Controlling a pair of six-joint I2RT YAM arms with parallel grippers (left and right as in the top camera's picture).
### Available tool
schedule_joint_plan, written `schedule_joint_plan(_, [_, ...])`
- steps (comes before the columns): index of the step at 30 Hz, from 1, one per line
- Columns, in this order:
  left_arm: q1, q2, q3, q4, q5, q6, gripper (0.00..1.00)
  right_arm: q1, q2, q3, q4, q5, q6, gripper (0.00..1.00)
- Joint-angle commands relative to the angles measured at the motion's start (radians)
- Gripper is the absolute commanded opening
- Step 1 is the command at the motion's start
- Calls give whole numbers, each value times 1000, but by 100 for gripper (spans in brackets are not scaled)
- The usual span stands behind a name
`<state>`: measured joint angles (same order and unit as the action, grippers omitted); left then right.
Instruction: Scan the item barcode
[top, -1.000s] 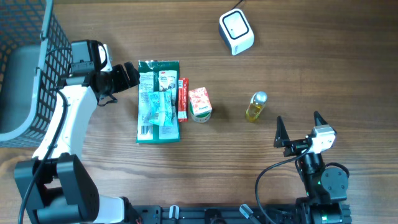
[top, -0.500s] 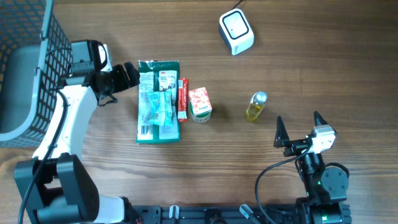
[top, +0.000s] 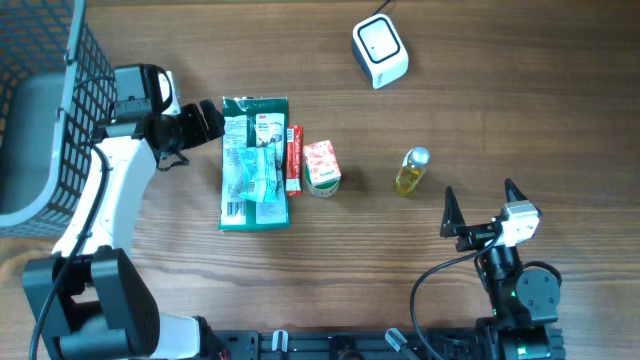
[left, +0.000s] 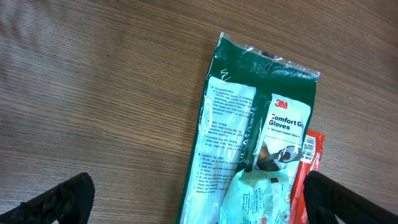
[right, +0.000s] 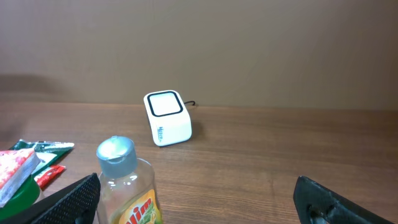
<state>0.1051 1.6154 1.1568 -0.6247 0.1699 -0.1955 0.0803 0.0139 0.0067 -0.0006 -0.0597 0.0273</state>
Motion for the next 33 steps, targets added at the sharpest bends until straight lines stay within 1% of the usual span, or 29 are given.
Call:
schedule_joint_plan(1, [10,-11,13,3,-7,9,100,-3,0,-2,2,-9,-8,100])
schedule_joint_plan(27, [10,-11,13,3,-7,9,100,-3,0,-2,3,-9,-8,100])
schedule_joint_plan(28, [10,-11,13,3,-7,9,100,-3,0,-2,3,-10,6,100])
schedule_joint_plan(29, [10,-11,13,3,-7,9,100,-3,0,-2,7,-24,53,100])
schedule_joint_plan(30, [9,-11,13,3,-7,9,100,-3,0,-2,12,-43,128,100])
schedule_joint_plan(31, [10,-11,13,3,-7,9,100,-3,0,-2,22,-83,273,100])
schedule_joint_plan(33, [10,-11,13,3,-7,9,100,-3,0,-2,17,-99,347,100])
